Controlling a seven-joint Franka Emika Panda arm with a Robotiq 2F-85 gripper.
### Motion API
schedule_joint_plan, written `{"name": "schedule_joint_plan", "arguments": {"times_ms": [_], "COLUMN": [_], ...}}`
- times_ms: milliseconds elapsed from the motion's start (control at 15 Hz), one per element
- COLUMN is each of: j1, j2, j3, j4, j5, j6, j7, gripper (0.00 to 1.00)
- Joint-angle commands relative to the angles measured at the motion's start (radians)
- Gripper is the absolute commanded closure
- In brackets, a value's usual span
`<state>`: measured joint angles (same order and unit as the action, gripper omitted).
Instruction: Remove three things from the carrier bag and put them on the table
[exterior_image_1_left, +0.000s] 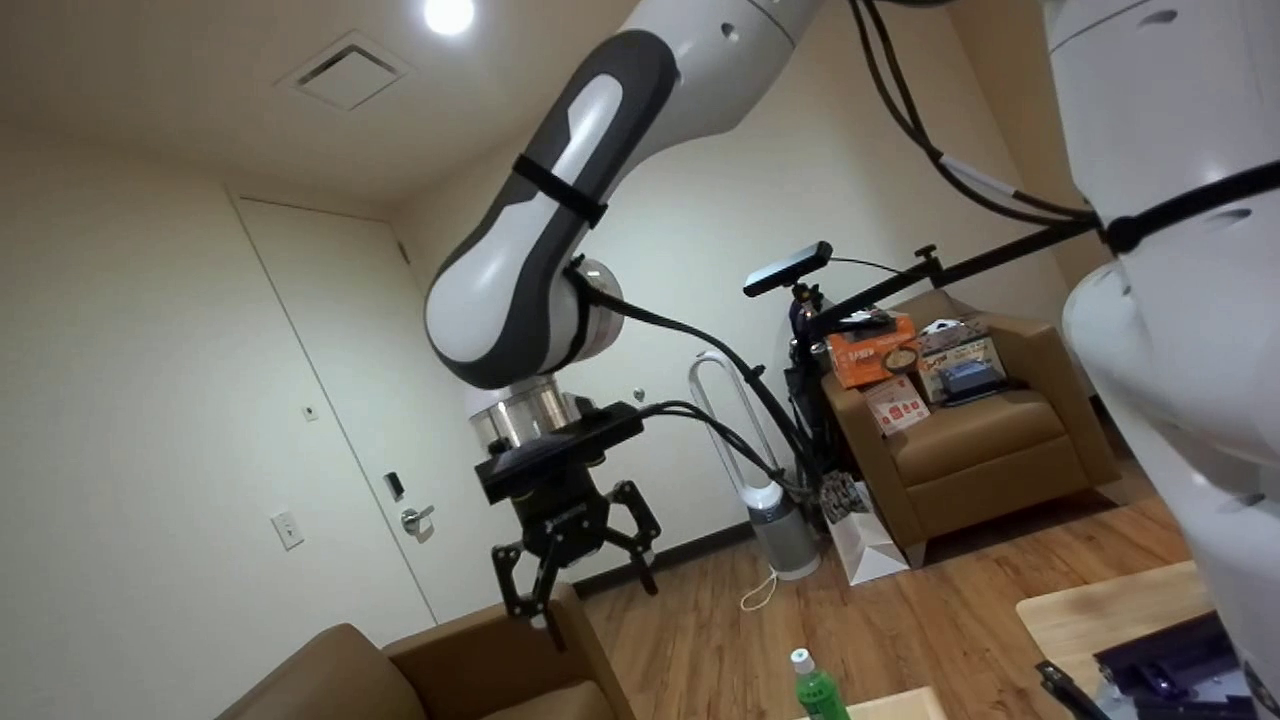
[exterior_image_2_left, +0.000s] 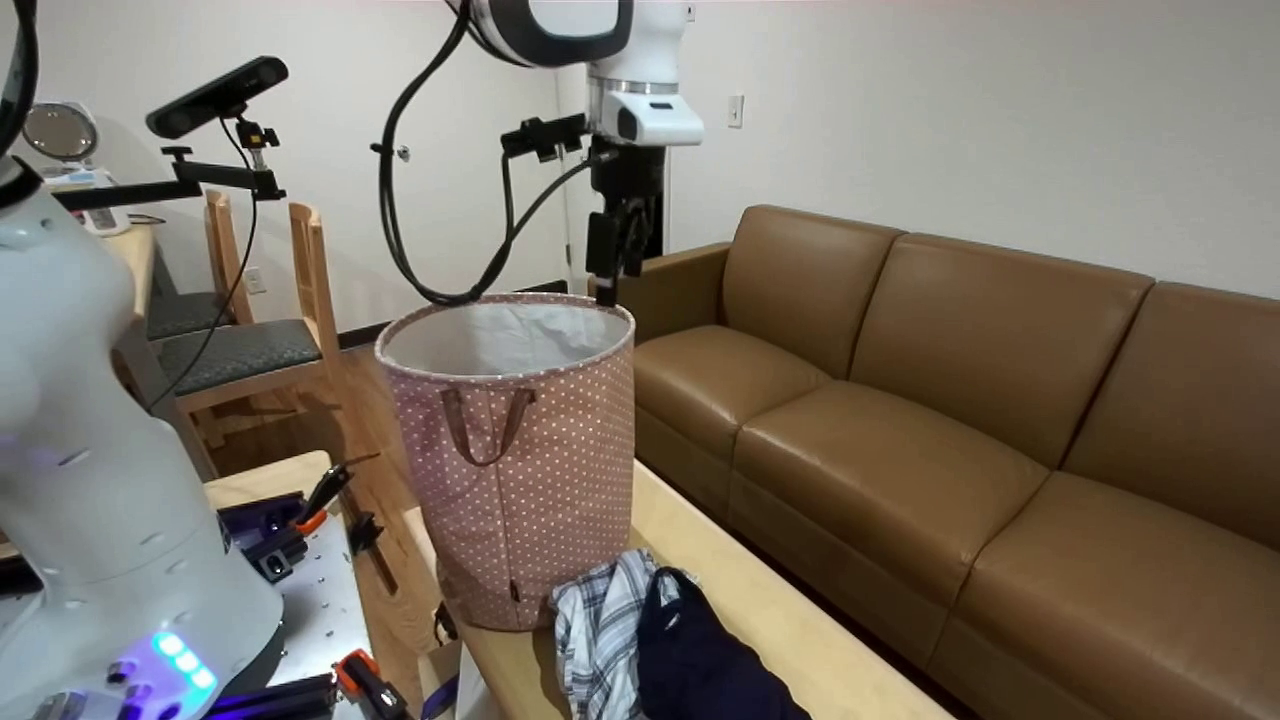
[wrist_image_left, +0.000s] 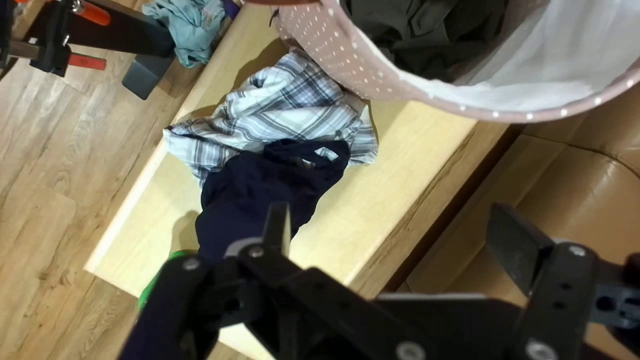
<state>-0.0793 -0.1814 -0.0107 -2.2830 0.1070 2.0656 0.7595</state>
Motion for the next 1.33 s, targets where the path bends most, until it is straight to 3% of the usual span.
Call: {"name": "schedule_joint_plan", "arguments": {"times_ms": [0, 200, 600, 733, 867, 1267], "j1": [0.045, 0.088, 0.103, 0.119, 0.160, 0.317], "j2": [0.055, 0.122, 0.155, 0.164, 0.193, 0.260], "j3": [0.074, 0.107, 0.078, 0.092, 0.130, 0.241], "j4": [0.014, 0.006, 0.001, -0.007, 0.006, 0.042], "j5": [-0.068, -0.088, -0.062, -0.100, -0.205, -0.375], "j6": [-0.037, -0.030, -0.020, 0.015, 0.020, -0.016], "j7": [0.087, 0.090, 0.070, 0.101, 0.115, 0.126], "gripper": [0.00, 0.00, 0.00, 0.00, 0.00, 0.00]}}
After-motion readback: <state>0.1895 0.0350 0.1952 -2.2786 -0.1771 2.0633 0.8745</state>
